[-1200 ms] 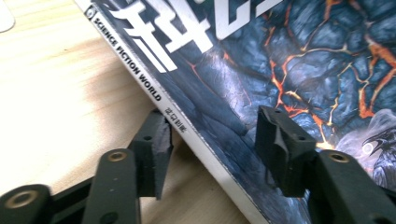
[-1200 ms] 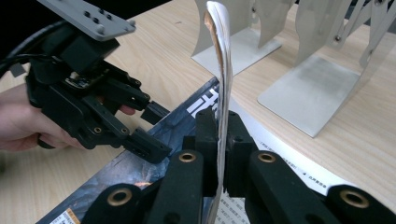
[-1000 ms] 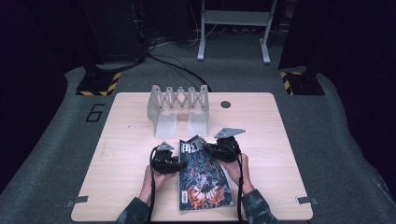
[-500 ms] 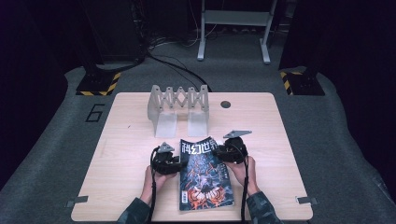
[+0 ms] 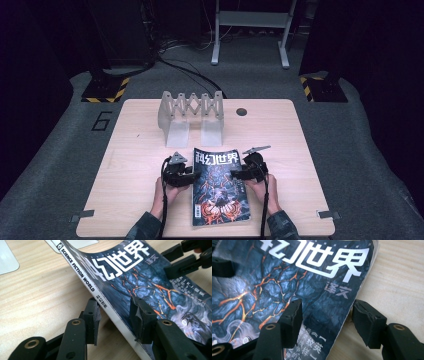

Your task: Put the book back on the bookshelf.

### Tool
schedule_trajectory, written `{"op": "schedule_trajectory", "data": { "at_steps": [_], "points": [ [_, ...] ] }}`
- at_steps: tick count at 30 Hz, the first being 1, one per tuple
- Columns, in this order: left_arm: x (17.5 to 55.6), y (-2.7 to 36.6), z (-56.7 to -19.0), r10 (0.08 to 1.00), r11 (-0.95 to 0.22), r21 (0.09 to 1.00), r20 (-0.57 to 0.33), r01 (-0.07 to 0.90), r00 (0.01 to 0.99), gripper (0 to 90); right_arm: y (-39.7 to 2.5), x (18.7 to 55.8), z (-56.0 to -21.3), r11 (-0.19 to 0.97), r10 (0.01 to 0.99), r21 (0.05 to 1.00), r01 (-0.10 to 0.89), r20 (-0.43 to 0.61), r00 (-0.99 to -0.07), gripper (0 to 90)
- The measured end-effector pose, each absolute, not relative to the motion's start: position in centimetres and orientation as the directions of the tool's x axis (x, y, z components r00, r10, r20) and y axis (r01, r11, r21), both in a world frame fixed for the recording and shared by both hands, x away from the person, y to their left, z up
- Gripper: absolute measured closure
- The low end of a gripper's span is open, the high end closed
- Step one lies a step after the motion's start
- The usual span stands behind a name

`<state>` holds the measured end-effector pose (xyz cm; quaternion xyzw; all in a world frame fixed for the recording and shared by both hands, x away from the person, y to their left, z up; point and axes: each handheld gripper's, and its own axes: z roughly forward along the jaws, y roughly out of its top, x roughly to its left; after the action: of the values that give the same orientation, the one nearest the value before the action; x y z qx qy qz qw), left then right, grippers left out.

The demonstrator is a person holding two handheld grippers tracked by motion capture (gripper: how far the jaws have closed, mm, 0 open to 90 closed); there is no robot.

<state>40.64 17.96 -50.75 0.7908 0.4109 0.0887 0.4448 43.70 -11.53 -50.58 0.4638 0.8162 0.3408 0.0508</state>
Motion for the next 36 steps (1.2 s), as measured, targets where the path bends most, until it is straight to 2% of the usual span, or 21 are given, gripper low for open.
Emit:
{"op": "schedule_trajectory", "data": {
  "at_steps": [10, 17, 24, 36],
  "points": [
    [40.6, 18.1, -49.8, 0.702, -0.266, 0.783, -0.242, 0.562, 0.669, 61.8, -11.2, 43.2, -50.7, 0.355, 0.796, 0.615, 0.704, 0.196, -0.572, 43.9],
    [41.0, 18.3, -49.6, 0.663, -0.243, 0.769, -0.313, 0.591, 0.680, 58.8, -11.0, 43.0, -50.8, 0.355, 0.801, 0.626, 0.694, 0.180, -0.572, 44.2],
    [41.6, 17.8, -49.6, 0.651, -0.284, 0.755, -0.301, 0.592, 0.697, 55.1, -10.8, 42.8, -50.9, 0.337, 0.810, 0.632, 0.698, 0.184, -0.557, 44.2],
    [42.7, 16.6, -50.0, 0.645, -0.334, 0.714, -0.302, 0.615, 0.702, 54.2, -10.1, 42.7, -50.9, 0.345, 0.811, 0.631, 0.695, 0.174, -0.559, 44.0]
  ]
}}
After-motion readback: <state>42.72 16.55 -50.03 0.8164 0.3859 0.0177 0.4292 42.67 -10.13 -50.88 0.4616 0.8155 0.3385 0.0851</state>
